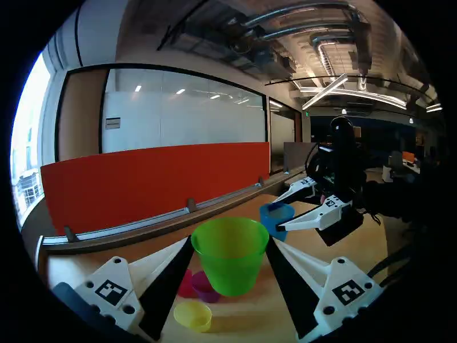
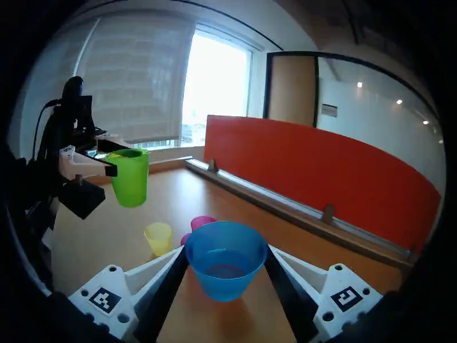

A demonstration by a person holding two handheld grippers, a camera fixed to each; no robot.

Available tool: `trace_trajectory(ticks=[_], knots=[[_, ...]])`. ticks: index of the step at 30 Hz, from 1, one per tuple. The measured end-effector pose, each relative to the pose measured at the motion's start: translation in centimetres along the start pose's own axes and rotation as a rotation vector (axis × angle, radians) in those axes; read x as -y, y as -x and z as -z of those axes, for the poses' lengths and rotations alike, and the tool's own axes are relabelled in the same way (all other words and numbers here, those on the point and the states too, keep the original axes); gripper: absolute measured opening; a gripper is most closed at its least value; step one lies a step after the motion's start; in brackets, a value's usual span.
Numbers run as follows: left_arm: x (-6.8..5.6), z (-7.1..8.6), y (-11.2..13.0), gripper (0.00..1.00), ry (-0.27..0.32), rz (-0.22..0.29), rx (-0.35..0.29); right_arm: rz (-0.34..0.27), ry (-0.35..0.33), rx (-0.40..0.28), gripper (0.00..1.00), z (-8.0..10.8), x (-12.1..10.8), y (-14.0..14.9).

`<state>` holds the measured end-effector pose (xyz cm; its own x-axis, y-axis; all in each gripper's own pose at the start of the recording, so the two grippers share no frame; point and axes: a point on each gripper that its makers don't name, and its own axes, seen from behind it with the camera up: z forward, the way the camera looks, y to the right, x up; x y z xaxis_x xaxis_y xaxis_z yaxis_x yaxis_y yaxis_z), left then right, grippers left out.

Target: Pour water

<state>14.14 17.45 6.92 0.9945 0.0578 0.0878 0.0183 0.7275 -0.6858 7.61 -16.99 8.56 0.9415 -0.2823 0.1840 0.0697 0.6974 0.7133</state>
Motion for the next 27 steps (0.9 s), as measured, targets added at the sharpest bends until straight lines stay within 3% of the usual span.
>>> trace_trajectory(ticks=[27], knots=[[-0.7,0.8,-0.3,0.89,0.008,-0.007,-0.003,-0.027,-0.015,-0.164,0.92,1.1,1.6,-5.3]])
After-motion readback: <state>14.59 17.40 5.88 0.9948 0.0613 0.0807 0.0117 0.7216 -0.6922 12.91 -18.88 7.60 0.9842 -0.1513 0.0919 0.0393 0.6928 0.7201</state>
